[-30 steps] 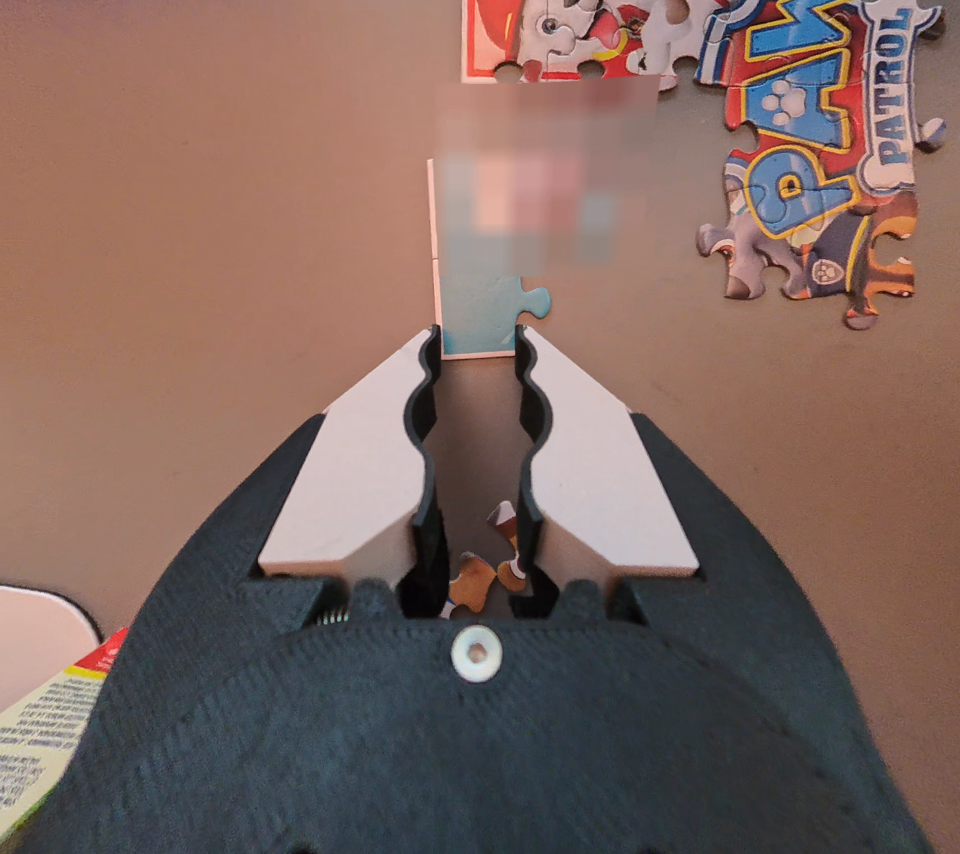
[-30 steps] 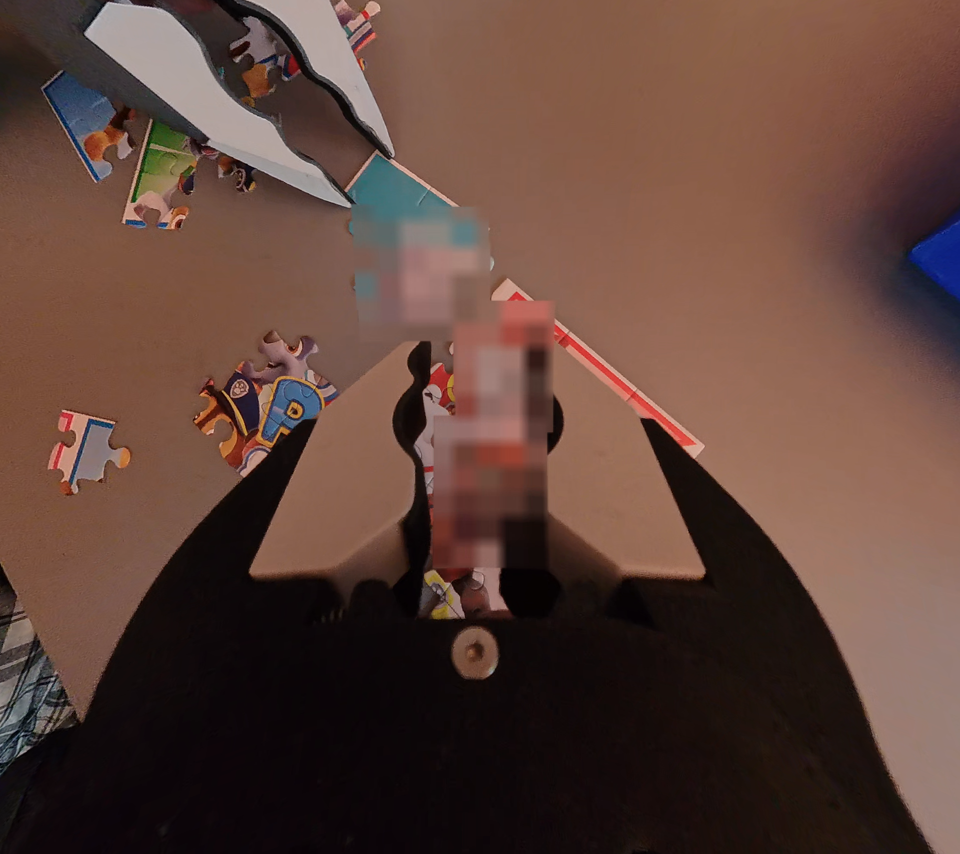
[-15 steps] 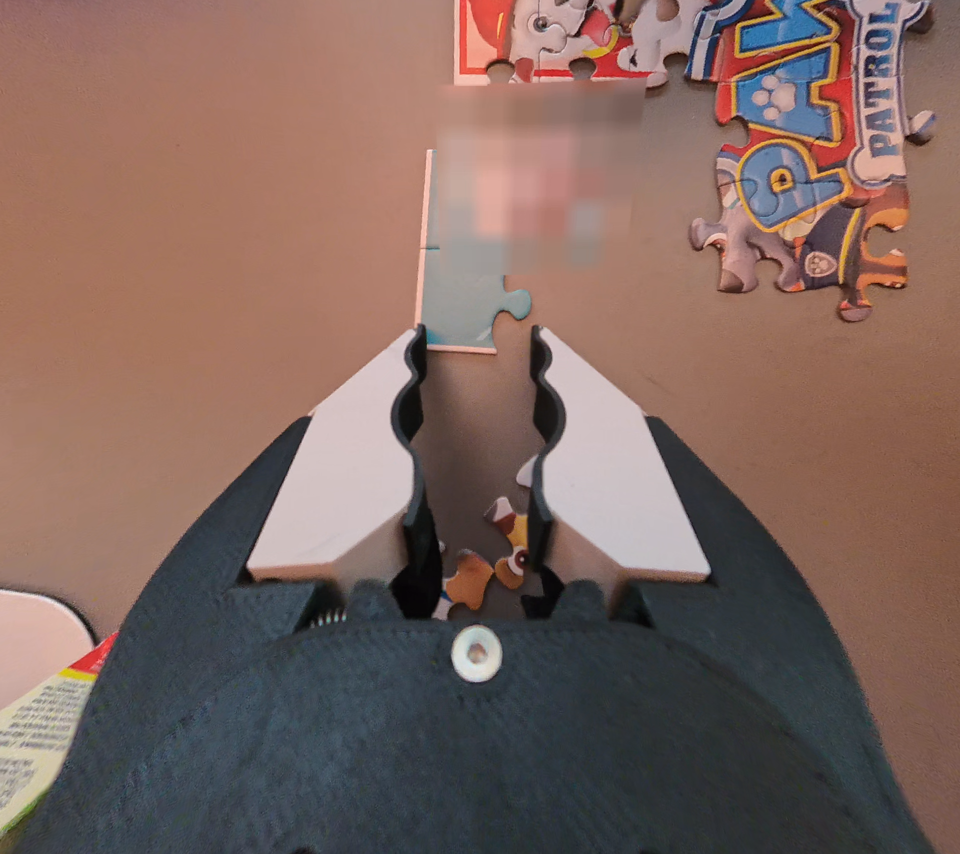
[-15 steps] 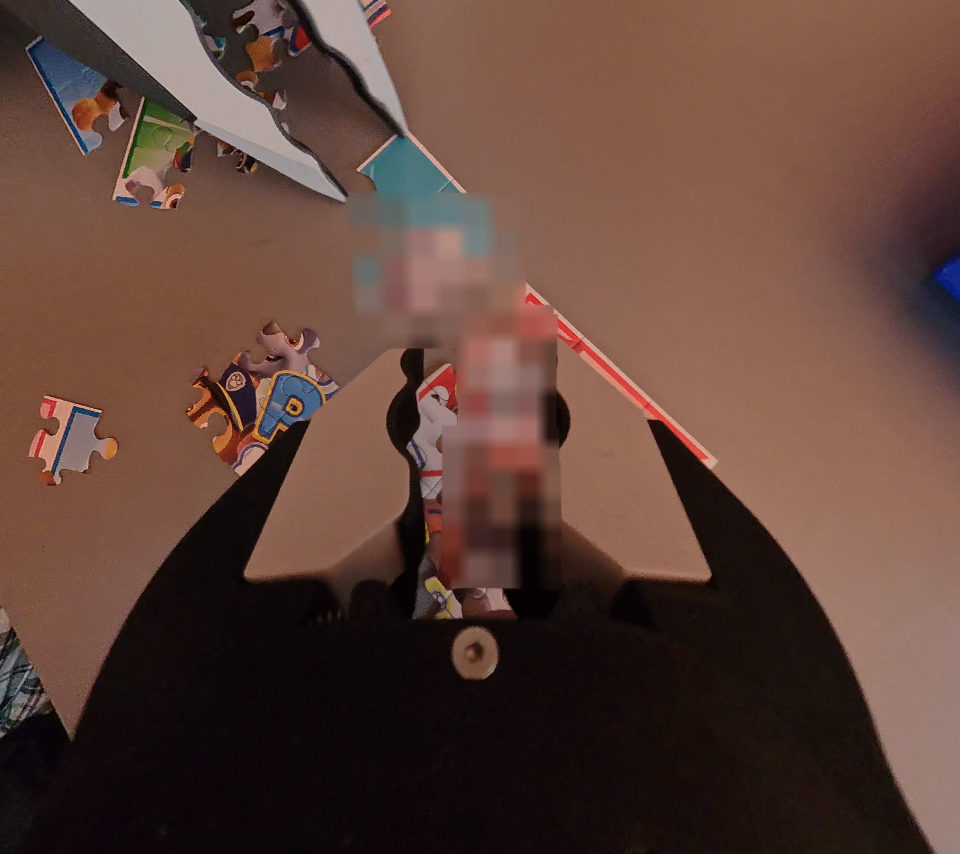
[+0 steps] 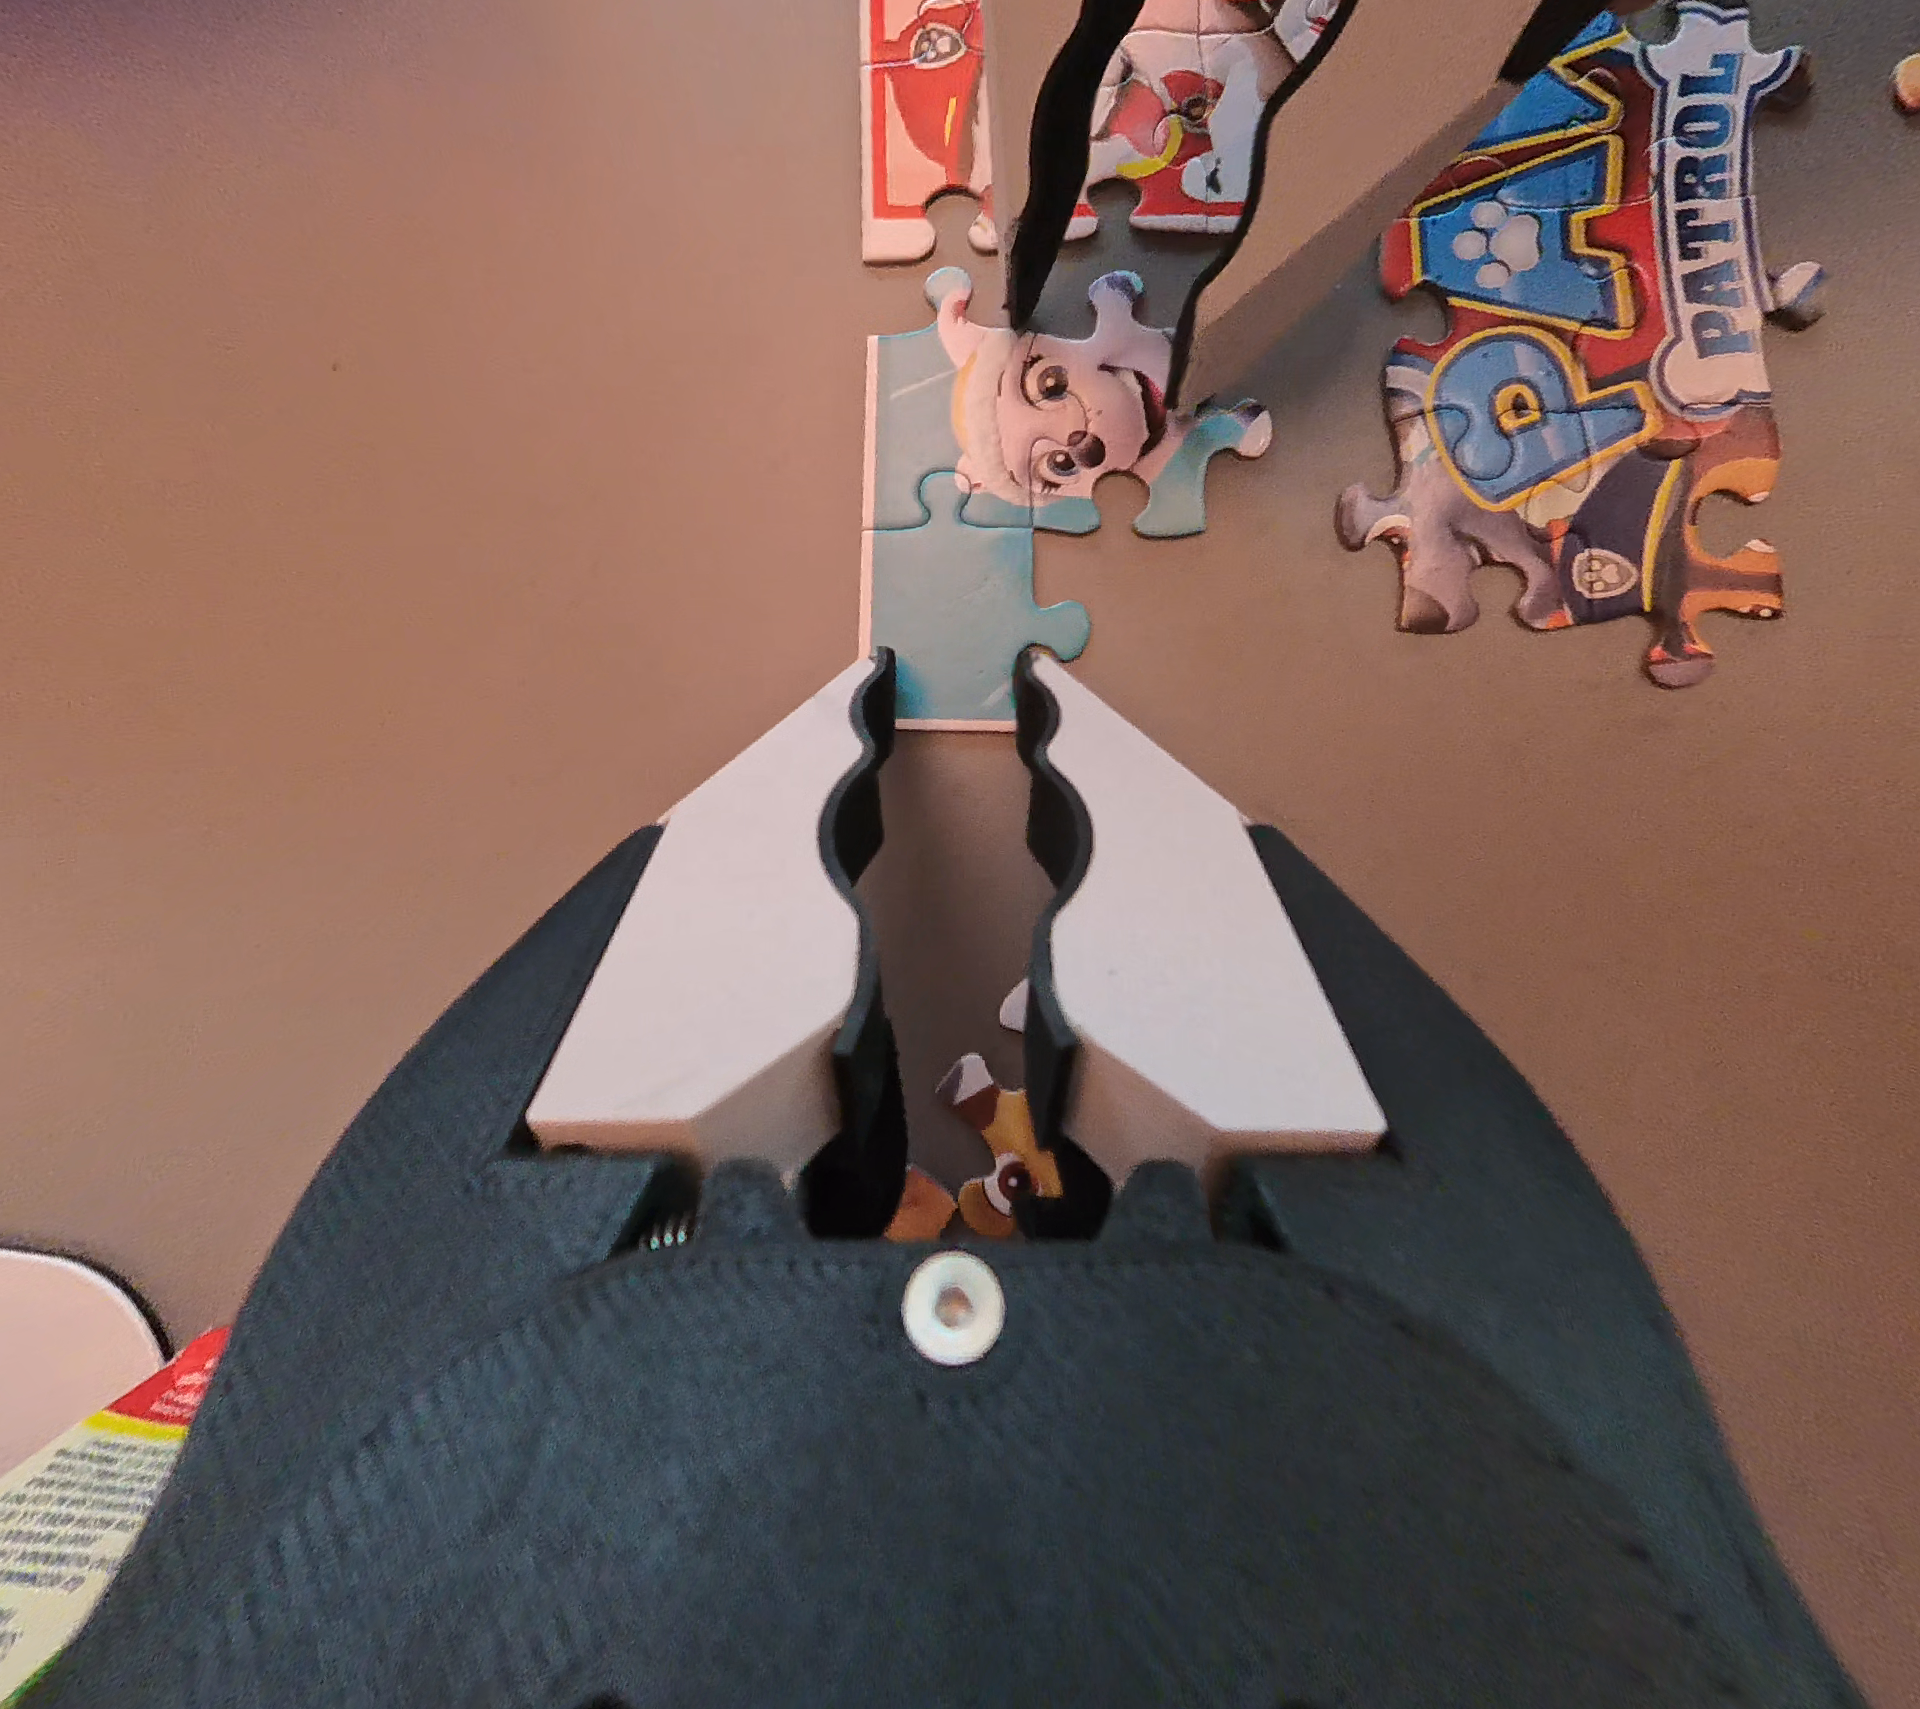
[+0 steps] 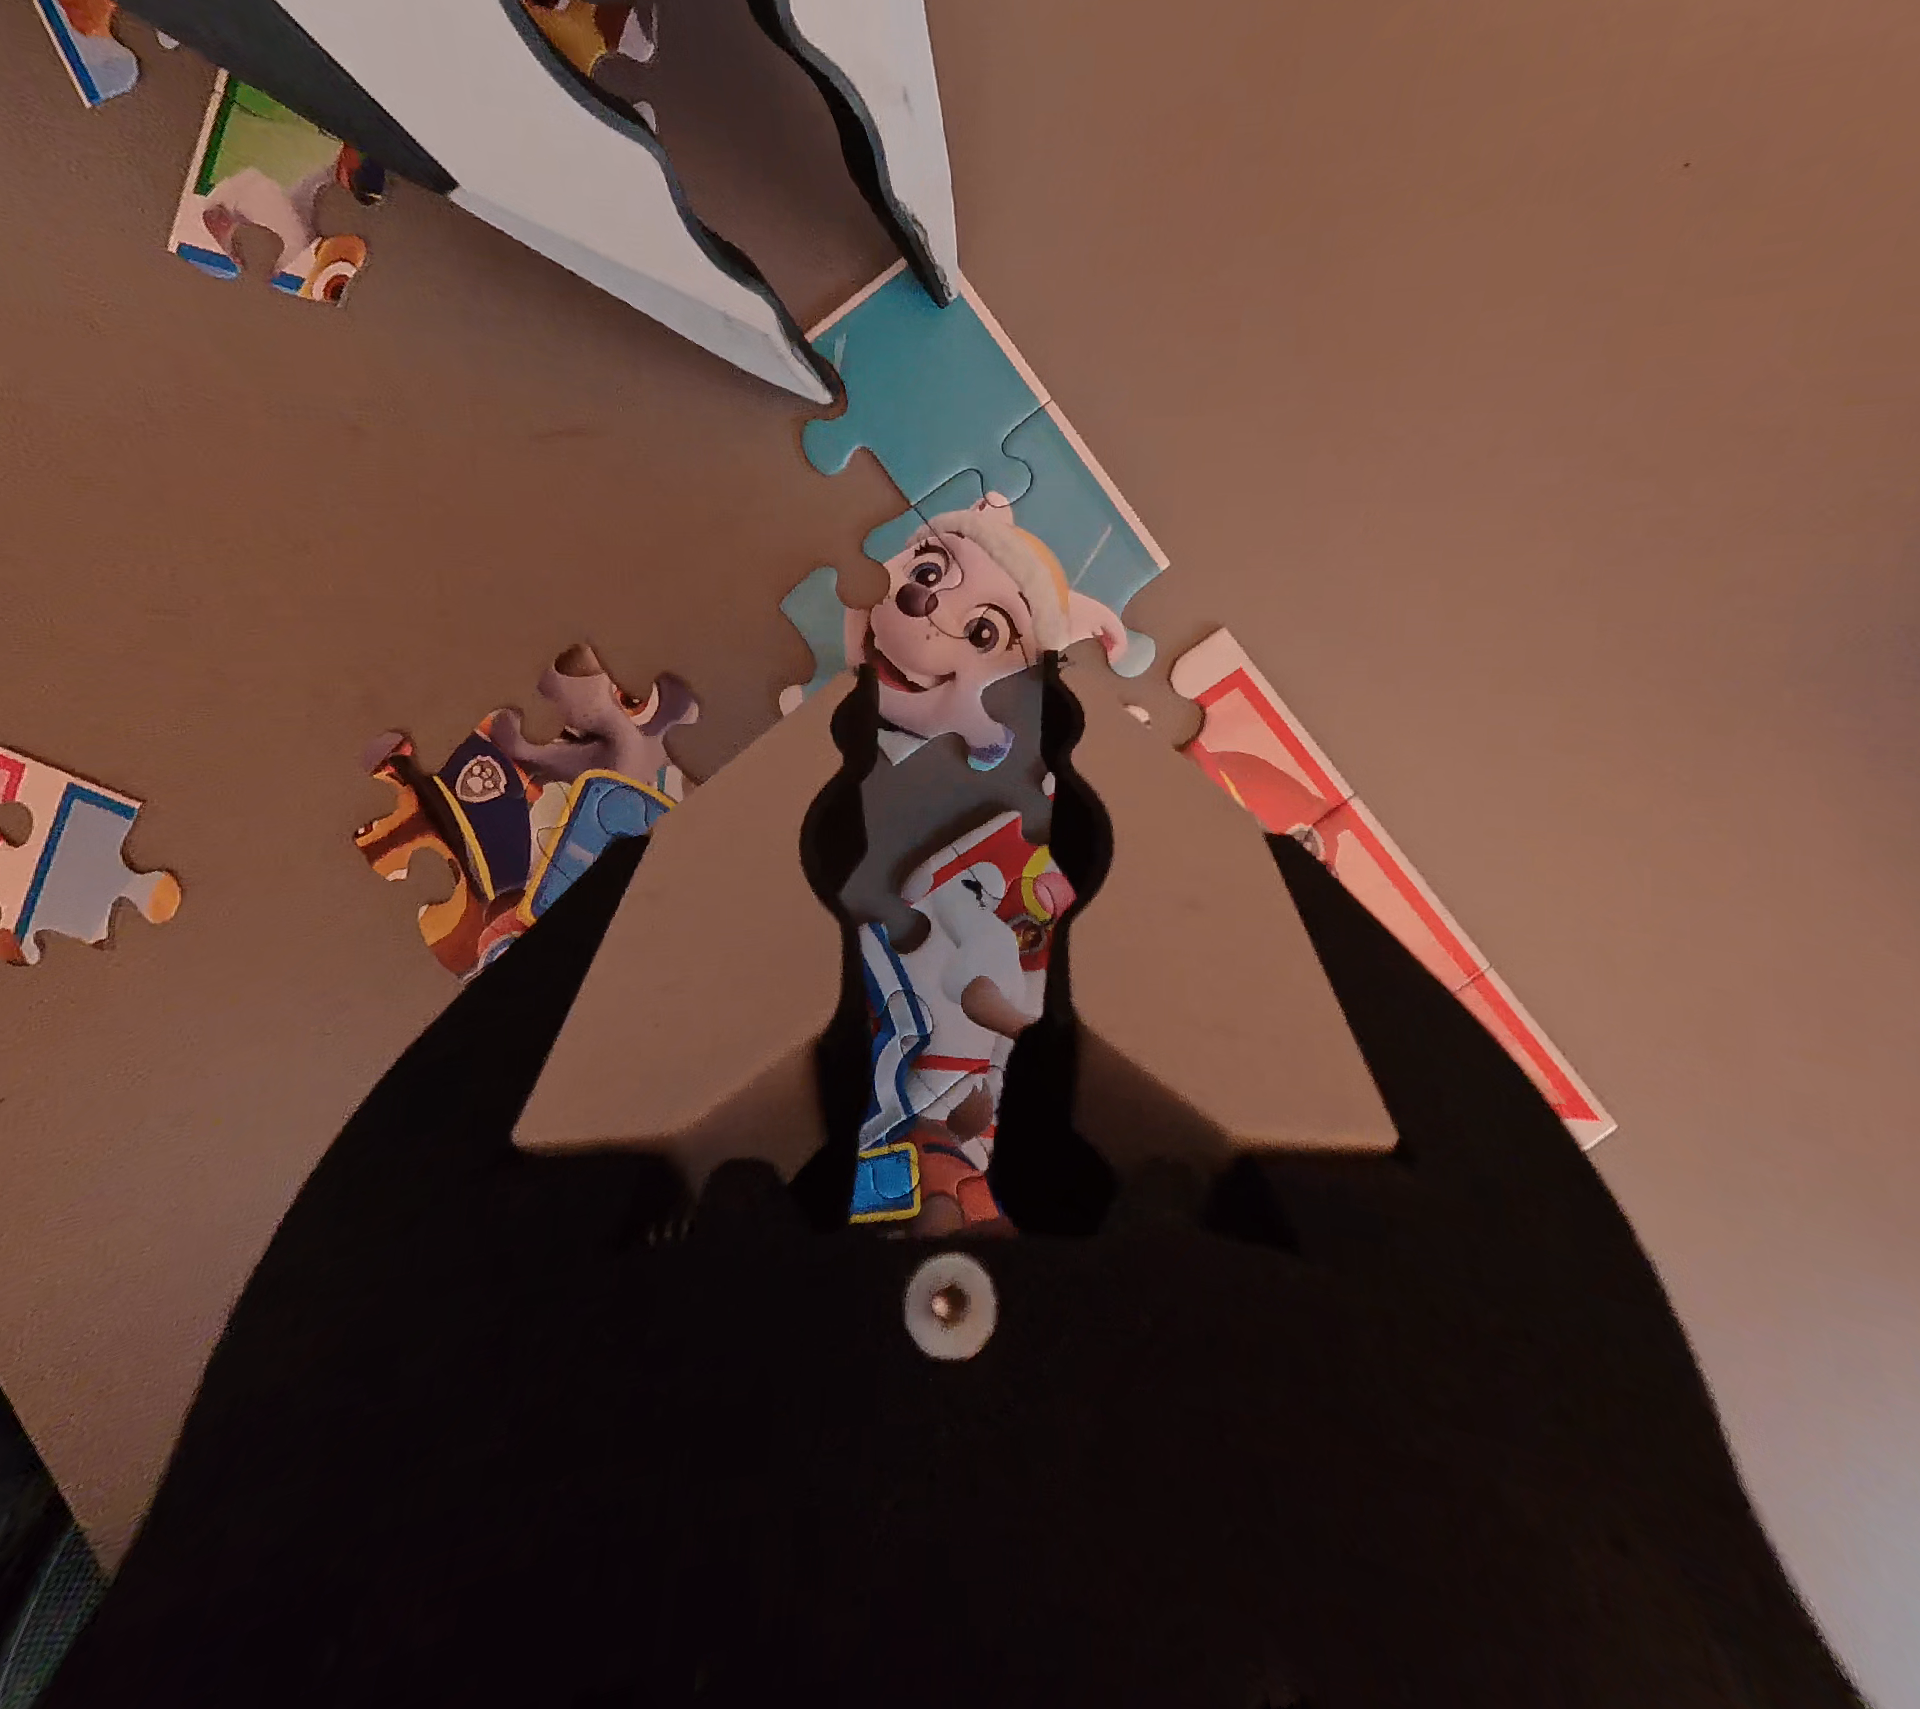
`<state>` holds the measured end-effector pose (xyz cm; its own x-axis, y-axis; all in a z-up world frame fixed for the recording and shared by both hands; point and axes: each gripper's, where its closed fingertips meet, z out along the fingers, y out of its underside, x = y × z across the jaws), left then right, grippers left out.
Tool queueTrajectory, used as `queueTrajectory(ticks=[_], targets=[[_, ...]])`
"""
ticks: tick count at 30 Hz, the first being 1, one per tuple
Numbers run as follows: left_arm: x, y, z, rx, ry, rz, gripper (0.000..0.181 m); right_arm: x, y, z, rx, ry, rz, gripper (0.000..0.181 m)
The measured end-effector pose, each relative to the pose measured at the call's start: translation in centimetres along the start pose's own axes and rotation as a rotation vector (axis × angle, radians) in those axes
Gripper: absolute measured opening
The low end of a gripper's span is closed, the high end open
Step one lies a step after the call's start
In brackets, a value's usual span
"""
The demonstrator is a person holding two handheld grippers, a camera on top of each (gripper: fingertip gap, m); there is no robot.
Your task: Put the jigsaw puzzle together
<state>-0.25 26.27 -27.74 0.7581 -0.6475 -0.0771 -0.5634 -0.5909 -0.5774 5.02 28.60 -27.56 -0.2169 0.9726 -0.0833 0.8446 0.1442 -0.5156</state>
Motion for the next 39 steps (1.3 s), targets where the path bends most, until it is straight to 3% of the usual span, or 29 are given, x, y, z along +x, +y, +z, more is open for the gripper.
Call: queueTrajectory(ticks=[3, 8, 13, 24, 39], targets=[[0.1, 0.0, 0.0, 0.003, -0.005, 0.005, 0.022, 0.1, 0.3, -0.7, 0.010, 0.005, 0.012, 0.032], [0.2, 0.1, -0.1, 0.007, 0.028, -0.026, 0.037, 1.7, 0.6, -5.1, 0.147, 0.042, 0.100, 0.033], [0.5, -0.2, 0.2, 0.014, 0.043, -0.030, 0.033, 3.1, 1.8, -8.1, 0.211, 0.091, 0.152, 0.032], [0.7, -0.7, 0.5, 0.023, 0.031, -0.018, 0.028, 3.6, 3.7, -4.4, 0.090, 0.108, 0.133, 0.038], [0.4, -0.8, 0.5, 0.016, -0.023, 0.041, 0.015, 3.3, 2.7, -3.3, 0.065, 0.086, 0.083, 0.040]])
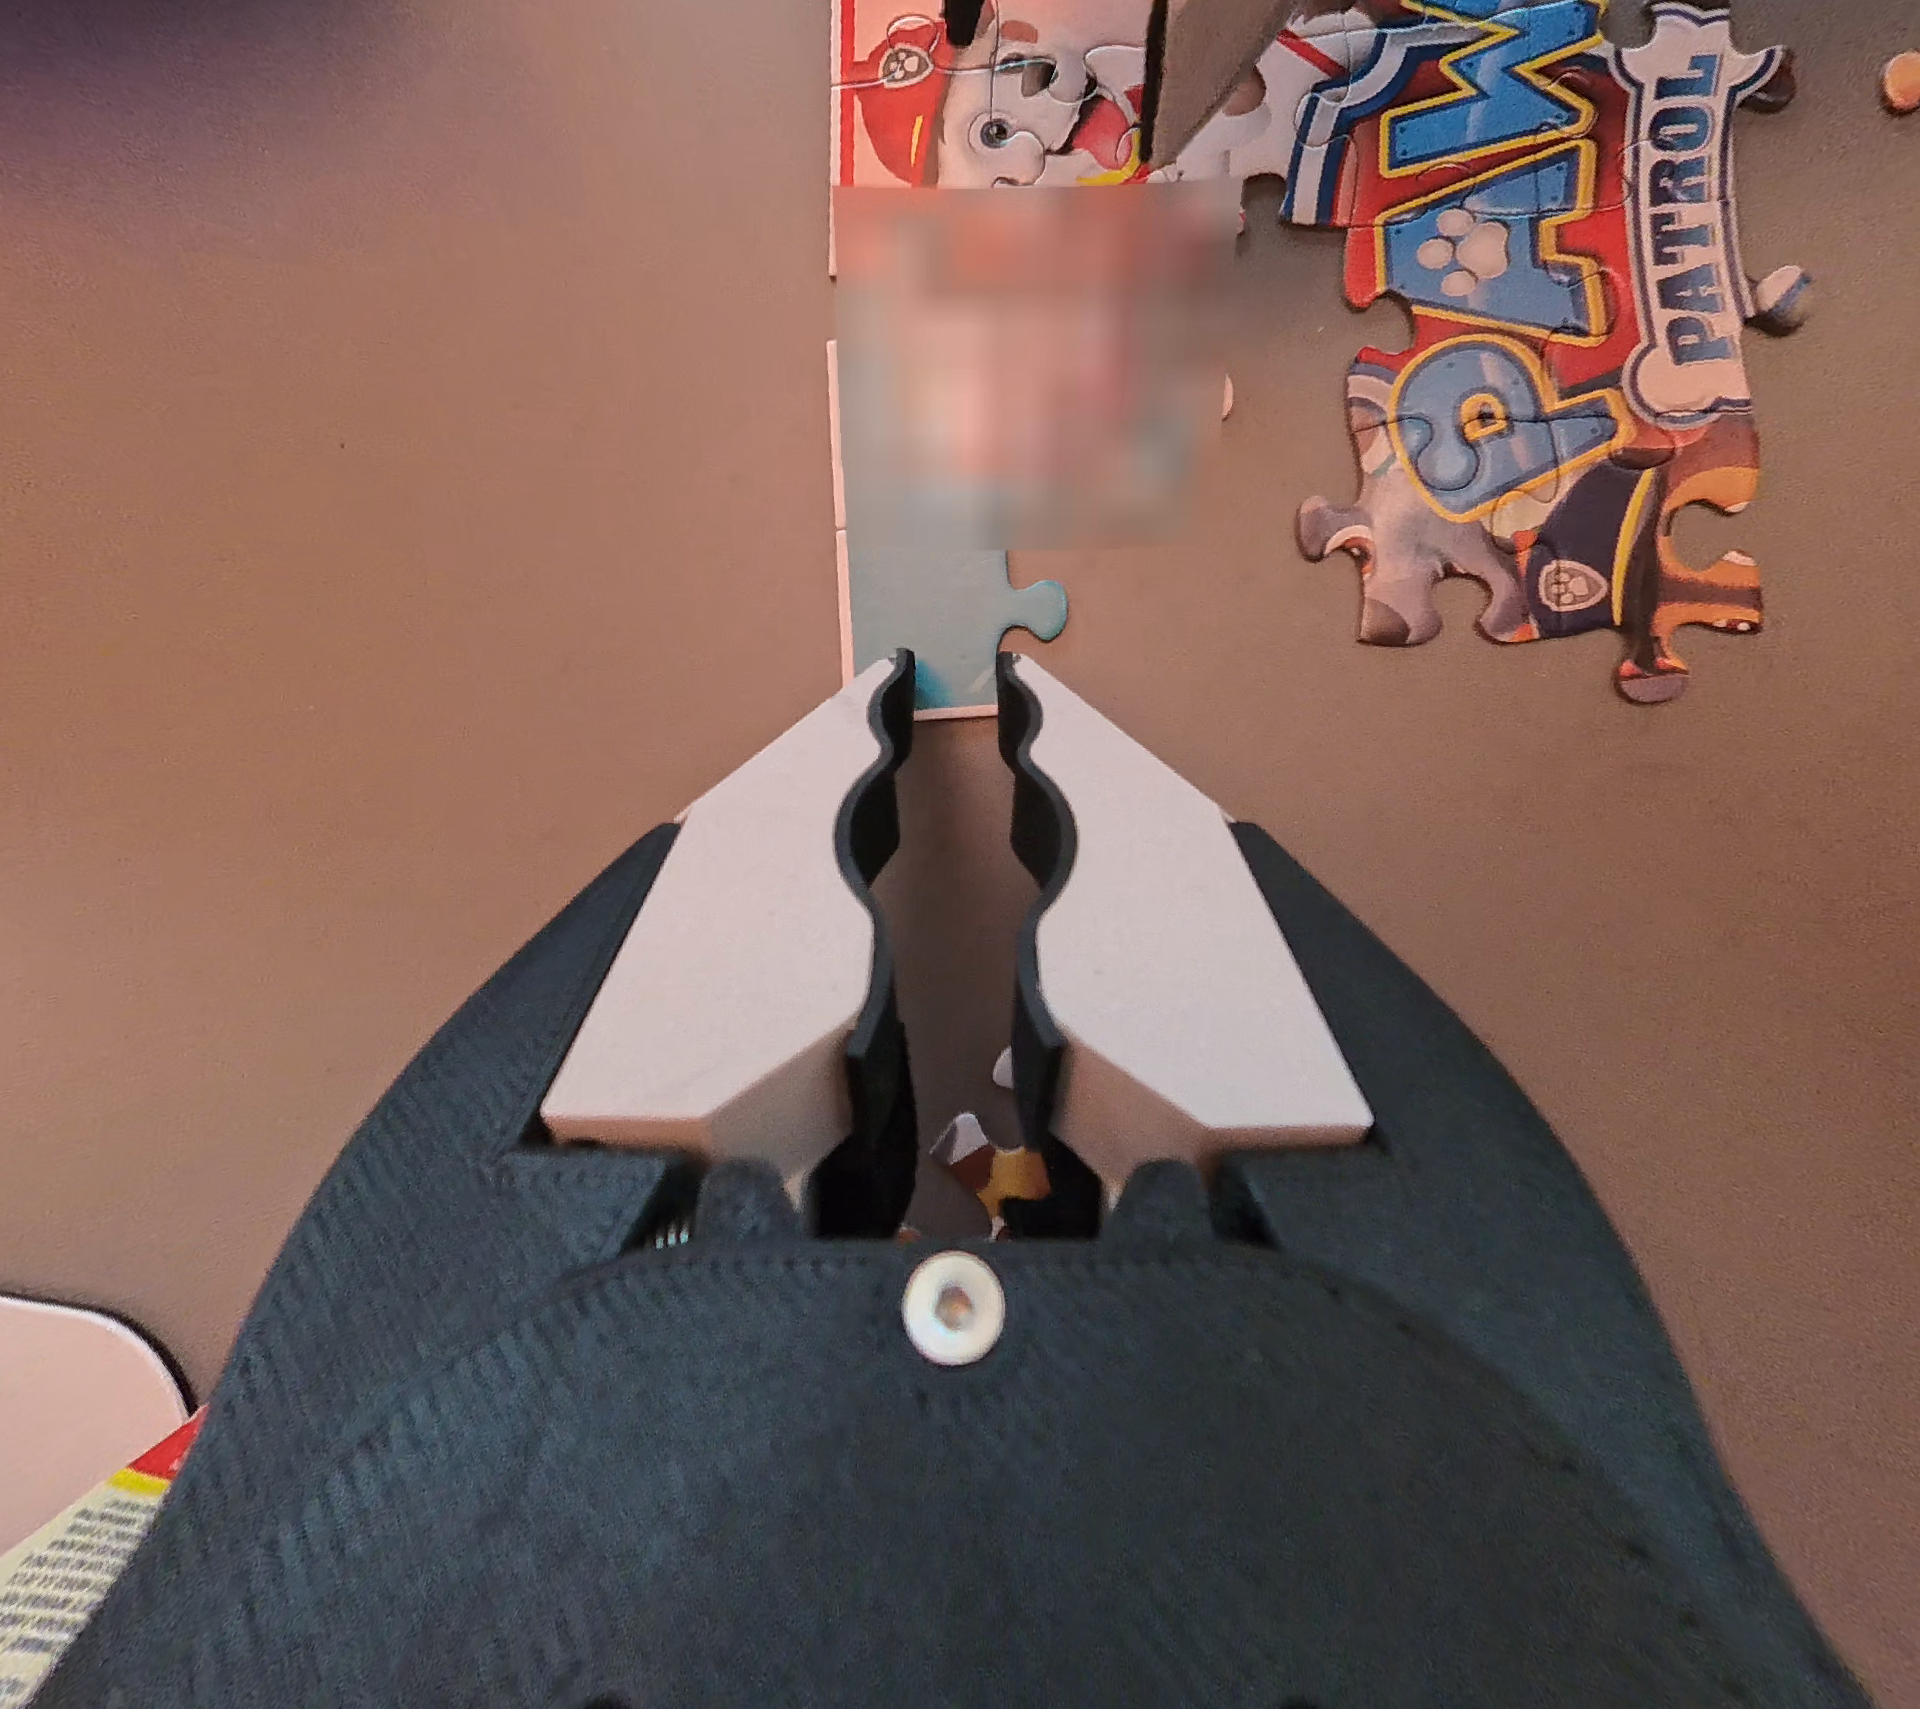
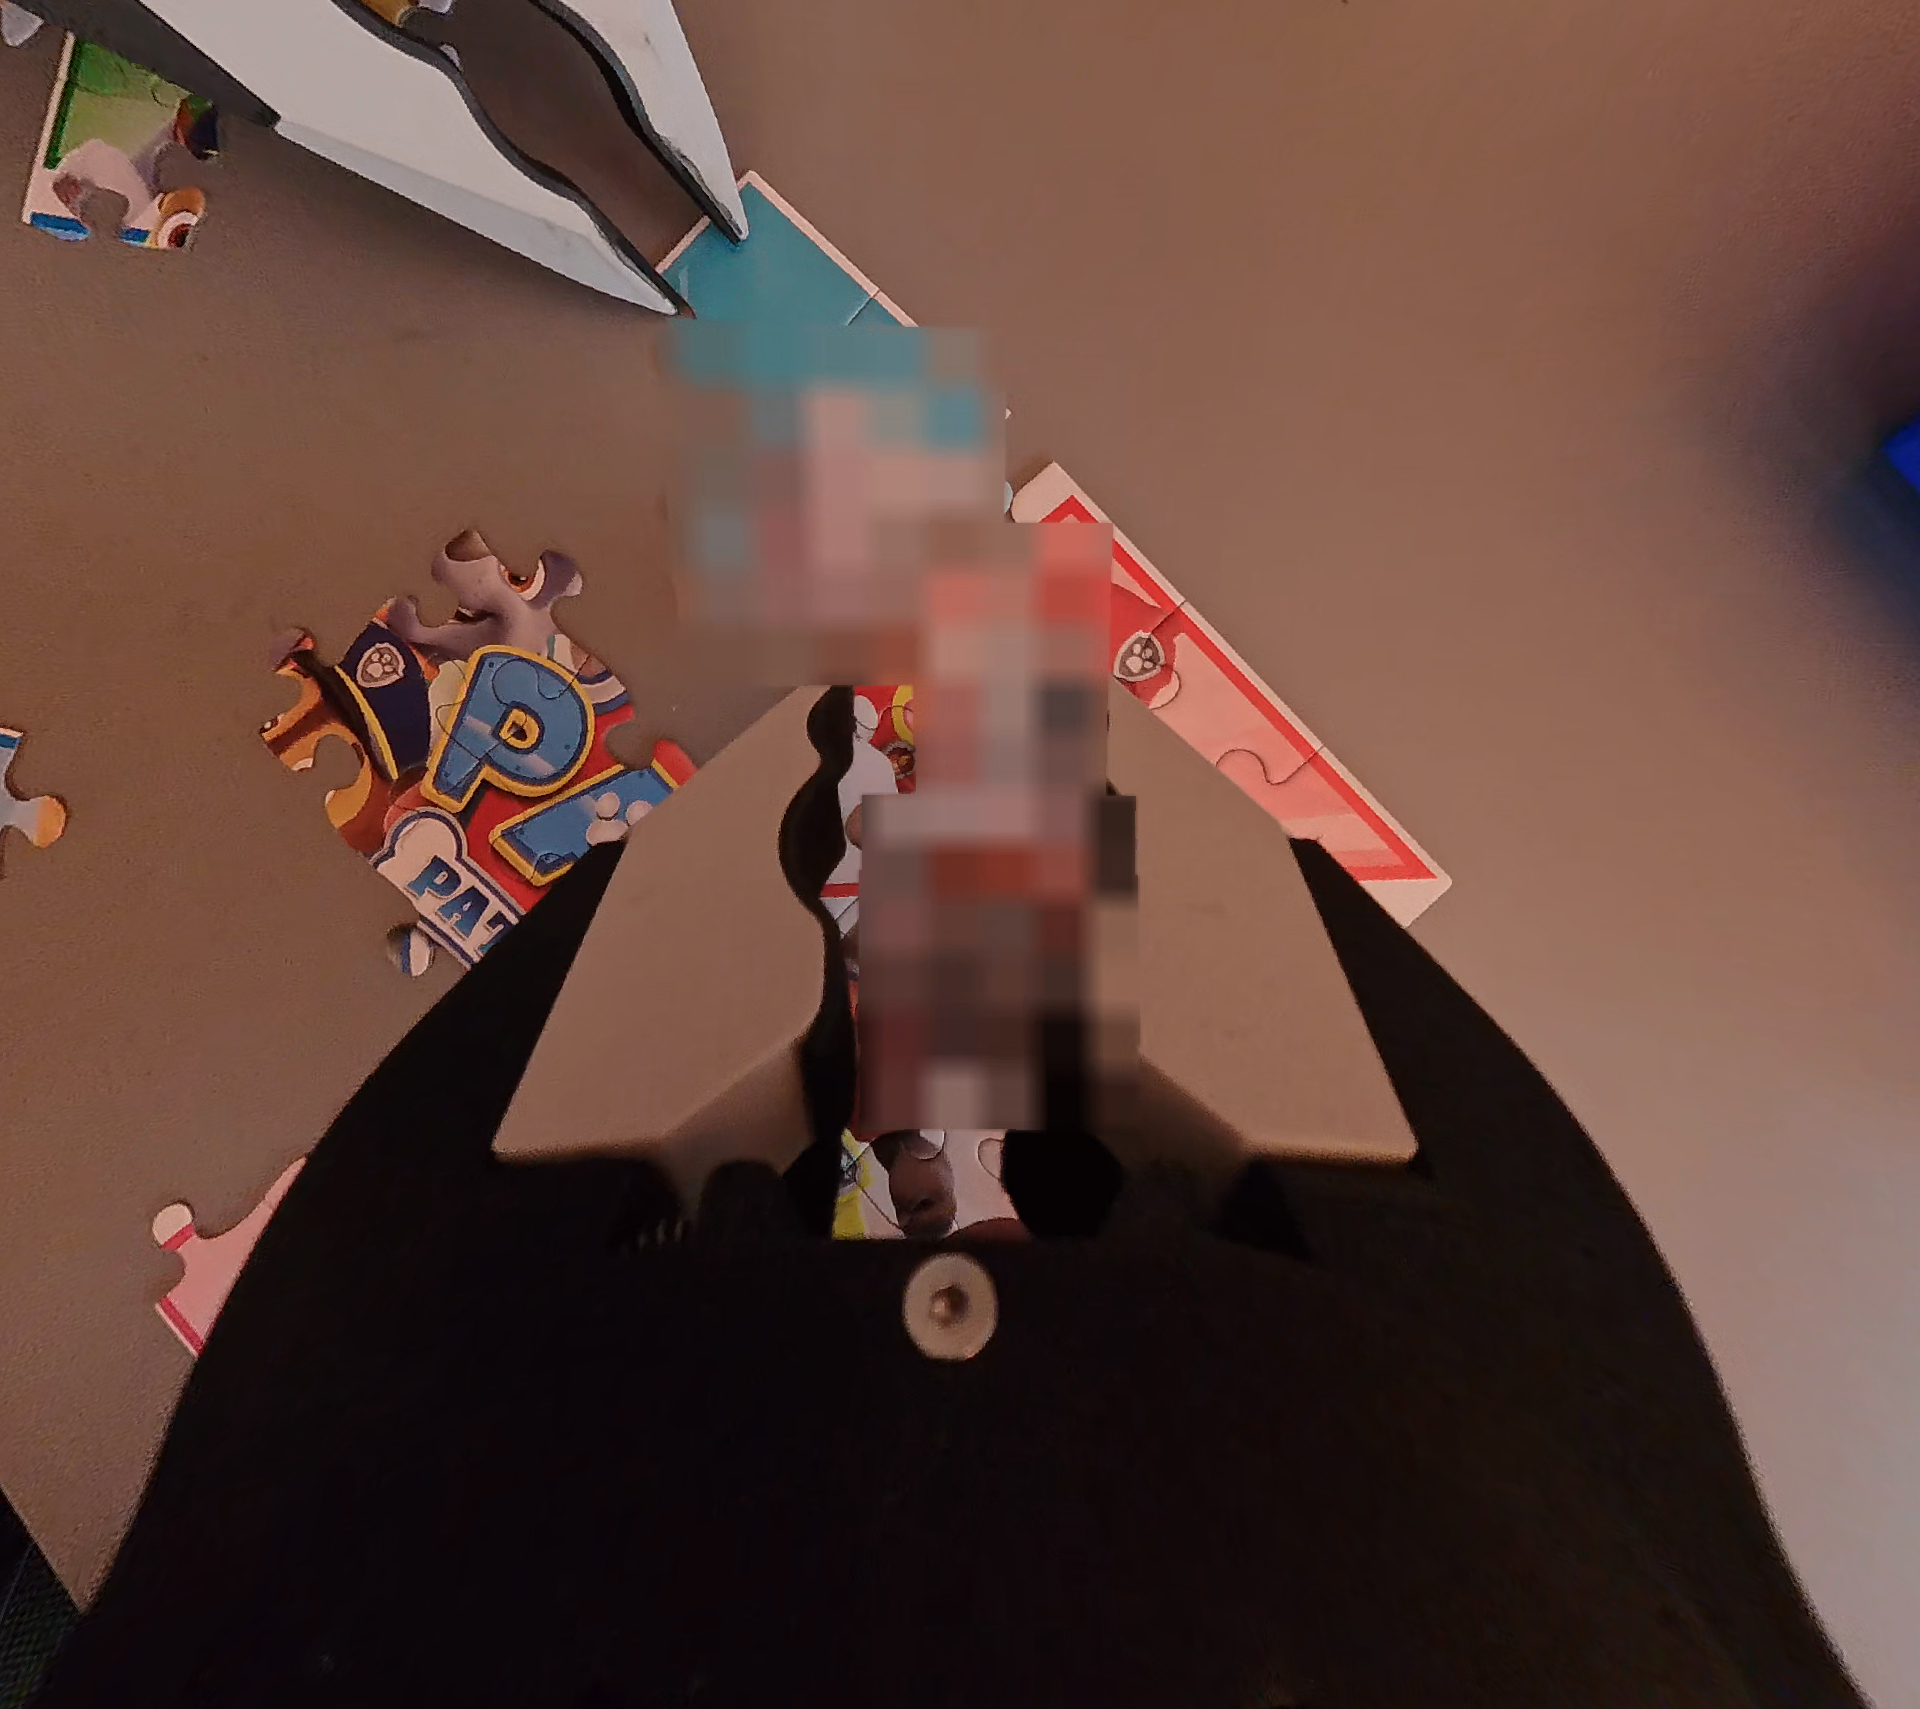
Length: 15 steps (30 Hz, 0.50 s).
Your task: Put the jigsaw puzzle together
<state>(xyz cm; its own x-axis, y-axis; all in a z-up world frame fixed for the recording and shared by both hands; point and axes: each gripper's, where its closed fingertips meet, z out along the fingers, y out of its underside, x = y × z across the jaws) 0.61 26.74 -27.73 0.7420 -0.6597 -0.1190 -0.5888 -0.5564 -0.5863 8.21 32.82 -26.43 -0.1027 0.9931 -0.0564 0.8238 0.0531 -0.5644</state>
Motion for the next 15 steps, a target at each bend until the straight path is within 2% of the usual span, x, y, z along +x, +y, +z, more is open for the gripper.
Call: queueTrajectory(ticks=[7, 15], targets=[[-0.3, -0.3, -0.4, 0.031, 0.015, -0.029, 0.032, 0.7, 0.2, 0.1, -0.017, 0.030, 0.001, 0.042], [0.3, -0.1, 0.0, 0.009, 0.059, -0.047, 0.023, 1.9, 0.8, 0.6, -0.051, 0.066, 0.018, 0.041]])
